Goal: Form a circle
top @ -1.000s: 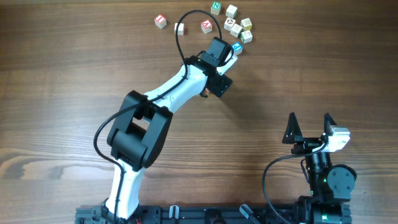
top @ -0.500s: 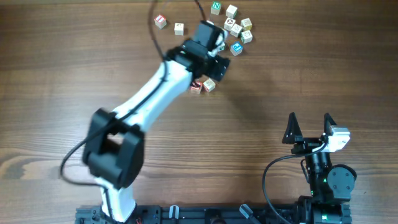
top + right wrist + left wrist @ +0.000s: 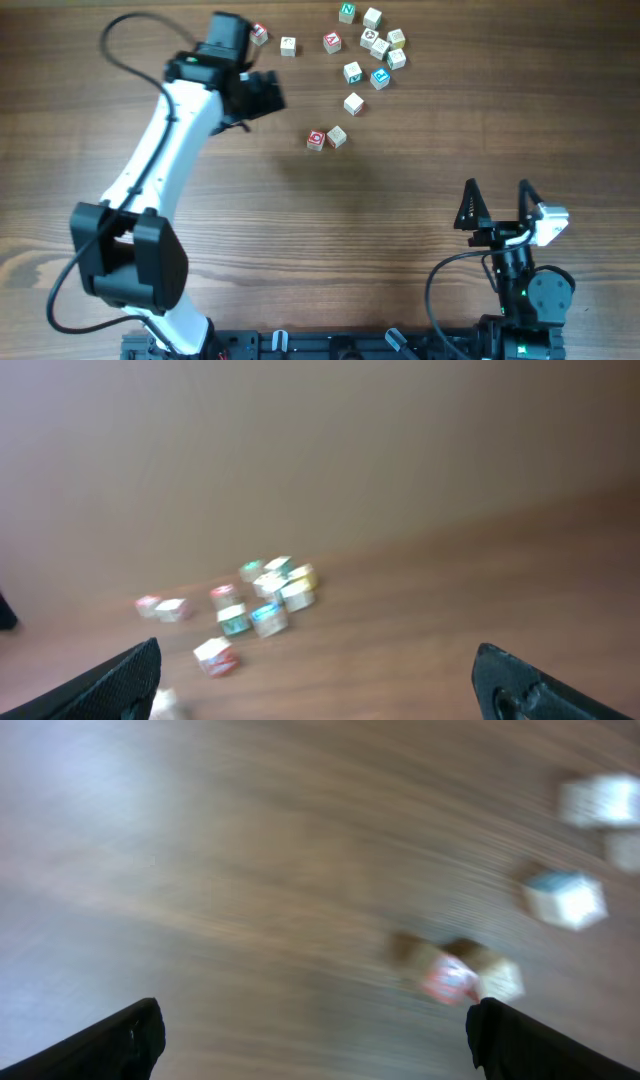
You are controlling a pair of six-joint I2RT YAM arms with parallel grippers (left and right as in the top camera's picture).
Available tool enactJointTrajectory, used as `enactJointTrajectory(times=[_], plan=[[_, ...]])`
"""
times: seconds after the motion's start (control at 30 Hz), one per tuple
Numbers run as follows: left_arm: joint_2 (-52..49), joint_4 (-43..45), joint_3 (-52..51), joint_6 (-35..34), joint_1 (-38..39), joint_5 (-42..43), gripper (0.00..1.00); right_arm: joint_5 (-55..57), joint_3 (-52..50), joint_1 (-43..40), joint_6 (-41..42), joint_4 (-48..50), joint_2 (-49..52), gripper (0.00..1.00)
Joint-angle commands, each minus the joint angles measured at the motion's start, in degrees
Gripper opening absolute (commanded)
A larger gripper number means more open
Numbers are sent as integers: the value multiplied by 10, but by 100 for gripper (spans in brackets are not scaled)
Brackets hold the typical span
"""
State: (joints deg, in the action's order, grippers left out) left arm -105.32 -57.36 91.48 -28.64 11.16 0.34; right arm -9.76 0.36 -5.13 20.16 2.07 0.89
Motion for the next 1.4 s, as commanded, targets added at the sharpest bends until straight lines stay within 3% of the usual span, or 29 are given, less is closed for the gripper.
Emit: enactJointTrajectory(times=[0.0,0.03,0.13,0.27,0.63,0.7,0.9,1.1,1.37], plan=[[4,-49,-24,-41,-38,-2,100,-46,0,0,286,-8,-3,100],[4,-64,-28,-33,-38,-2,100,-65,0,0,342,9,-3,100],[4,-117,-39,-31,-32,-11,100,-135,10,0,316,68,3,100],[23,-162,-46,-31,-26,-22,100,-134,66,0,293,20,69,100],[239,-228,-46,-31,-26,-62,100,-311,442,0,176,-163,614,100],[268,-245,-46,-31,-26,-75,100,-337,467,0,225,-160,691,100],[285,-277,-46,-31,-26,-75,100,-341,467,0,201,-151,834,100],[284,-287,-46,-31,-26,-75,100,-322,480,27,173,-111,857,100],[284,-286,-46,-31,-26,-75,100,-151,597,103,124,-174,866,100]])
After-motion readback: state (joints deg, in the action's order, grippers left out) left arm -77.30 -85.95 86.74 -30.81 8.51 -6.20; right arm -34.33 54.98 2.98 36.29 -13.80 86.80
